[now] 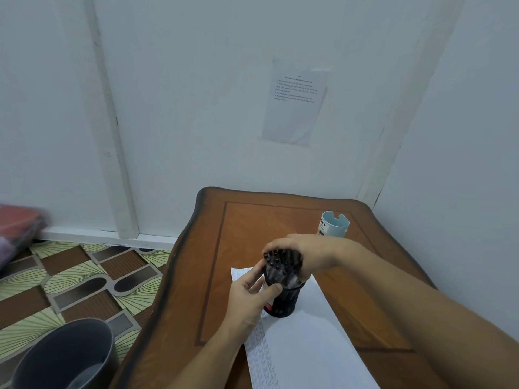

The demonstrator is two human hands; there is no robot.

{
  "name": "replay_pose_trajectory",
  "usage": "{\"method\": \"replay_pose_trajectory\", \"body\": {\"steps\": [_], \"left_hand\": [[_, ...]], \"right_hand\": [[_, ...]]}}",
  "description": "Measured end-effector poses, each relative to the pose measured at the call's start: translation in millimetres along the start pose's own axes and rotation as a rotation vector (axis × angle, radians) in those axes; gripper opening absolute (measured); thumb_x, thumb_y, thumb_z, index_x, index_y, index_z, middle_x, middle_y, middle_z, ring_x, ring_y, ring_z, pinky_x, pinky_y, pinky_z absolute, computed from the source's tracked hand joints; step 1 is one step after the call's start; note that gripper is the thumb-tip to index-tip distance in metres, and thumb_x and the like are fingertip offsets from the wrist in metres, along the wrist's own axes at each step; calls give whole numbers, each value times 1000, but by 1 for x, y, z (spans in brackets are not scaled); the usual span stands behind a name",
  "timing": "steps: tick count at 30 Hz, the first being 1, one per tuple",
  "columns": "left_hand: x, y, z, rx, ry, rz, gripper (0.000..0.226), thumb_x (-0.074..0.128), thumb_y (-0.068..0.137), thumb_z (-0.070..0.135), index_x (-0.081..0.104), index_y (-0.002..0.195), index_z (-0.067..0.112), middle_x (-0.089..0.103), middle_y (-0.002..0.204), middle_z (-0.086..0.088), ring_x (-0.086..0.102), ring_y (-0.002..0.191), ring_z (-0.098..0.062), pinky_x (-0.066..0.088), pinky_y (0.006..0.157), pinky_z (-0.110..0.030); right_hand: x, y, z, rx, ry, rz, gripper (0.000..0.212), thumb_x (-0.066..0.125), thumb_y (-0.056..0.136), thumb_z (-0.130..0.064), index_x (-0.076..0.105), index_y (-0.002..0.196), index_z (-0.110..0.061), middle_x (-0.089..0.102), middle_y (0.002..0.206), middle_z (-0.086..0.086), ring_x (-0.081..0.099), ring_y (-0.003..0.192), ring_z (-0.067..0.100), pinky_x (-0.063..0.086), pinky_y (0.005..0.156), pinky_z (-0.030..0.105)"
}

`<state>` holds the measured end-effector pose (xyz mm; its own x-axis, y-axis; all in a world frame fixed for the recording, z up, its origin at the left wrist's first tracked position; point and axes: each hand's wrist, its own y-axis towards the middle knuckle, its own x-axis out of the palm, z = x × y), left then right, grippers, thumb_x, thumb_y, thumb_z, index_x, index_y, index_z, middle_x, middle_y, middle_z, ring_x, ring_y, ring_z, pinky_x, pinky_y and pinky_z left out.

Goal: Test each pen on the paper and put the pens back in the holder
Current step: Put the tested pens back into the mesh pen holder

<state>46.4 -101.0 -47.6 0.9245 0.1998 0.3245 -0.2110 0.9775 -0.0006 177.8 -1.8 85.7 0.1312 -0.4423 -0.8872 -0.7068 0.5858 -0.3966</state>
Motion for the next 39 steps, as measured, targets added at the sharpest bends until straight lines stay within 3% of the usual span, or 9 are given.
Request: {"method": "replay_pose_trajectory", "body": {"steps": [3, 6, 9, 12, 17, 22, 29, 33, 39], "left_hand": [[-1, 1, -1, -1, -11, 1, 54, 73, 77, -6, 63, 122, 22, 69, 116, 12, 60, 112, -4, 54, 84, -22], [-1, 1, -1, 5, -9, -3, 53, 73, 77, -6, 63, 120, 23, 69, 115, 13, 61, 110, -2, 53, 87, -23], [-1, 1, -1, 14, -8, -11, 52, 72, 77, -8, 65, 116, 25, 70, 113, 12, 63, 107, -1, 54, 80, -21], [-2, 2, -2, 8, -9, -8, 53, 72, 77, -8, 64, 118, 24, 70, 112, 12, 63, 107, -2, 54, 78, -20], [-3, 4, -4, 6, 5, -8, 54, 74, 77, -4, 63, 123, 22, 69, 115, 11, 60, 113, -6, 53, 89, -26], [-4, 6, -7, 6, 24, -17, 54, 74, 77, -3, 62, 124, 22, 69, 115, 13, 61, 112, -5, 54, 84, -24], [-6, 16, -7, -34, 69, -143, 63, 72, 79, 7, 51, 137, 21, 63, 128, 8, 55, 123, -11, 41, 108, -45], [-1, 19, -10, -9, 119, -174, 55, 62, 89, 0, 48, 138, 21, 62, 128, 10, 55, 123, -9, 41, 108, -41], [9, 12, -19, 28, 128, -168, 61, 63, 88, 15, 40, 144, 19, 56, 137, 4, 52, 125, -6, 43, 106, -30]], "right_hand": [[-6, -8, 4, -75, 245, 27, 94, 62, 77, 11, 41, 137, -59, 20, 161, -13, 19, 147, 11, 40, 112, 41], [-3, -12, 12, -33, 529, 236, 75, 65, 83, -1, 46, 135, -52, 38, 149, -15, 40, 134, 12, 53, 98, 37], [8, -7, 18, 13, 400, 425, 23, 61, 97, -25, 64, 117, -35, 62, 117, -15, 59, 95, -3, 53, 72, 14], [15, -4, 19, 9, 216, 500, 16, 60, 97, -16, 71, 103, -25, 64, 102, -14, 60, 86, -2, 49, 74, 16], [5, -10, 18, 71, 98, 373, 28, 60, 88, -7, 73, 108, -21, 60, 127, -8, 56, 115, 11, 50, 93, 24], [15, -17, 28, 79, 427, 341, 44, 57, 89, 4, 64, 121, -24, 62, 127, -4, 62, 113, 12, 55, 93, 32], [50, -26, 49, 45, 935, 489, 50, 59, 77, 7, 65, 117, -23, 66, 122, 0, 64, 114, 18, 57, 92, 37], [85, -24, 56, 38, 1067, 424, 83, 62, 62, 3, 52, 133, -39, 56, 133, 4, 63, 115, 22, 56, 94, 45], [121, -16, 49, 28, 1071, 537, 111, 81, 68, 5, 25, 142, -55, 48, 139, -9, 51, 126, 14, 55, 87, 26]]}}
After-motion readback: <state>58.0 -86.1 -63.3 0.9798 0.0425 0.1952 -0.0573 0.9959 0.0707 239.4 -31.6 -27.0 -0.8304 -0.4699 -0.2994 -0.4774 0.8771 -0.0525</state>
